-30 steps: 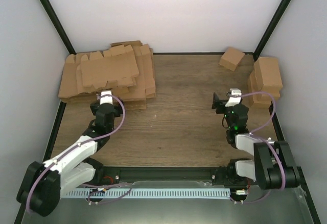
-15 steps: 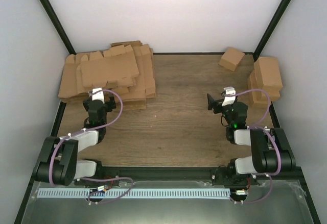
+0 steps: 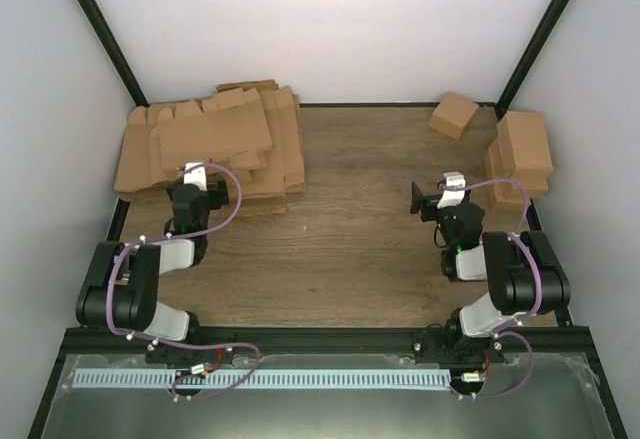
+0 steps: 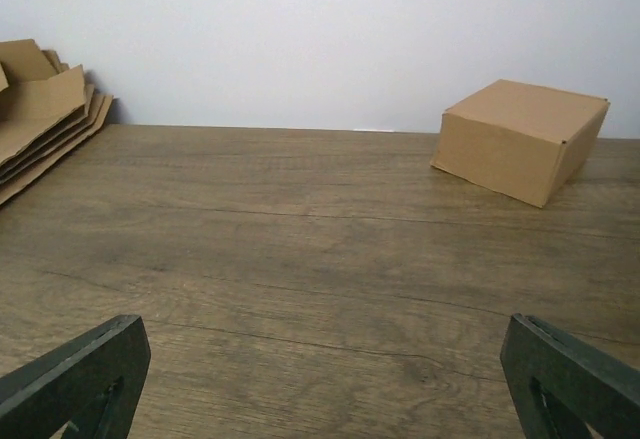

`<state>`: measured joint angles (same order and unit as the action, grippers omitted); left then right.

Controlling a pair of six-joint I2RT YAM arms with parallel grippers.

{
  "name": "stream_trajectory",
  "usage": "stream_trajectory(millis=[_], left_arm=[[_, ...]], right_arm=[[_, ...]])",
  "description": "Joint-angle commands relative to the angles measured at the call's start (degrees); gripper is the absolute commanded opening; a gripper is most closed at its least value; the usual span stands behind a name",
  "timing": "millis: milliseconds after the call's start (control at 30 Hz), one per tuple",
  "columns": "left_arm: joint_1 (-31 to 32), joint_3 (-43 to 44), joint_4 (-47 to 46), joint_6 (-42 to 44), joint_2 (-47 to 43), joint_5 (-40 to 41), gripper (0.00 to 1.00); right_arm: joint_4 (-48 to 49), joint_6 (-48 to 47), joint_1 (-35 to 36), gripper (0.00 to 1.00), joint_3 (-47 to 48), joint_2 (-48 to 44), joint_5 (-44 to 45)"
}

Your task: Fold the paper box

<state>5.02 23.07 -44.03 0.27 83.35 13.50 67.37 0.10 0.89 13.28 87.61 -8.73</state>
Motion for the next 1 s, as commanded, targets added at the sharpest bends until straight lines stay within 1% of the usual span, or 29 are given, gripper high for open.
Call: stream_trajectory(millis=[0,100,233,267,300,333,367,400,533,633,700,733,767,800,833,867,900,933,967], left_arm=[[-0.4,0.8,-1.7,1.7,0.3,-3.1,0.97],[-0.5,0.8,-2.3,2.7,0.6,-4.1,0.98],[-0.7,1.7,-2.5,3.4,1.6,-3.4,0.99],[-0.8,0.0,-6.2,4.4,2.4,-4.1,1.00],[-0.9,-1.2,-10.9,4.0,3.8,-3.1,1.00],[-1.3,0.0,-7.9,3.3,3.6,-2.4,1.00],[-1.6,-0.1,-9.1,2.9,4.3,-2.3,1.00],[-1.7,0.6,-7.7,2.6,4.3,-2.0,1.00],[-1.8,-0.7,-9.5,2.0,3.9,-1.2,1.00],[-3.3,-0.9,-10.0,0.8,4.2,-3.7,1.00],[-3.5,-1.3,-10.4,0.8,4.0,-4.0,1.00],[-3.5,-2.3,-12.1,1.1,3.9,-4.8,1.00],[-3.7,-4.7,-15.9,1.5,4.1,-6.4,1.00],[-3.9,-7.7,-24.5,1.7,6.0,-7.0,1.00],[-3.8,-7.9,-24.5,1.9,6.0,-7.3,1.00],[-3.9,-6.1,-18.4,1.8,4.5,-7.2,1.00],[-4.0,-6.9,-22.4,1.4,5.9,-6.5,1.00],[-4.0,-7.0,-22.7,1.3,5.7,-6.4,1.00],[-4.1,-6.1,-19.0,1.3,4.7,-6.5,1.00]], right_arm=[[2.6,0.8,0.0,1.00,0.9,0.2,3.2],[2.3,0.8,-0.1,1.00,1.0,0.2,3.1],[2.4,0.8,-0.1,1.00,1.0,0.2,3.2],[2.3,0.8,-0.1,1.00,1.0,0.2,3.2],[2.3,0.8,-0.1,1.00,1.0,0.2,3.2],[2.3,0.8,-0.1,1.00,1.1,0.2,3.1],[2.3,0.8,-0.1,1.00,1.0,0.2,3.1],[2.3,0.8,-0.1,1.00,1.1,0.2,3.2],[2.3,0.8,-0.1,1.00,1.0,0.2,3.1],[2.2,0.8,-0.1,1.00,1.0,0.2,3.1],[2.3,0.8,-0.1,1.00,1.0,0.2,3.1],[2.3,0.8,-0.1,1.00,1.0,0.2,3.1],[2.3,0.8,-0.1,1.00,1.0,0.2,3.1],[2.3,0.8,-0.1,1.00,1.0,0.2,3.0],[2.3,0.8,-0.1,1.00,1.1,0.2,3.1],[2.3,0.8,-0.1,1.00,1.0,0.2,3.1],[2.3,0.7,-0.1,1.00,1.0,0.2,3.1],[2.3,0.8,-0.1,1.00,1.1,0.2,3.0],[2.3,0.8,-0.1,1.00,1.1,0.2,3.1]])
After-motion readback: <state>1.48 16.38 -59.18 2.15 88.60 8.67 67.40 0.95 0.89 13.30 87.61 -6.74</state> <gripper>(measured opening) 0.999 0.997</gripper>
